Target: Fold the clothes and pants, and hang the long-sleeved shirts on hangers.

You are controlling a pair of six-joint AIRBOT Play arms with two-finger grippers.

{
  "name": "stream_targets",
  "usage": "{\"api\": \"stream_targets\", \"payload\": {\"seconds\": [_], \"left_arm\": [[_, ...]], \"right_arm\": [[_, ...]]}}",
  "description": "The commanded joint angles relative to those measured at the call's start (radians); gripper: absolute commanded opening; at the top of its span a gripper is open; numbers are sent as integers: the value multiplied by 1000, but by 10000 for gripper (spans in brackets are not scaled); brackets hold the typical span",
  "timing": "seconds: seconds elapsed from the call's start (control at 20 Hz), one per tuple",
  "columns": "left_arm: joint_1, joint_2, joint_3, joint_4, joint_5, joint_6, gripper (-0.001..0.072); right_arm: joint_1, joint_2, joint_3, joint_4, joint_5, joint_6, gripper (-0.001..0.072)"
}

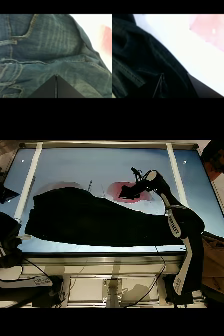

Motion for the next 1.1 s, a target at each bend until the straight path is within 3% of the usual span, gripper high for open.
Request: {"api": "stream_targets", "payload": {"seconds": [0.0,0.2,0.45,0.9,0.95,1.05], "left_arm": [[-46,-1,0,0,-1,0,25],[-101,-1,0,0,-2,0,25],[-167,-1,0,0,-2,0,25],[-237,-1,0,0,-2,0,25],[-243,-1,0,0,-1,0,25],[-251,-1,0,0,-2,0,25]], "right_arm": [[26,-75,85,-24,8,9,340],[37,-80,85,-8,29,-69,382],[69,-99,85,-4,21,-115,382],[120,-139,85,3,12,-122,381],[127,-140,85,2,11,-124,374],[133,-140,85,3,-8,-140,267]]}}
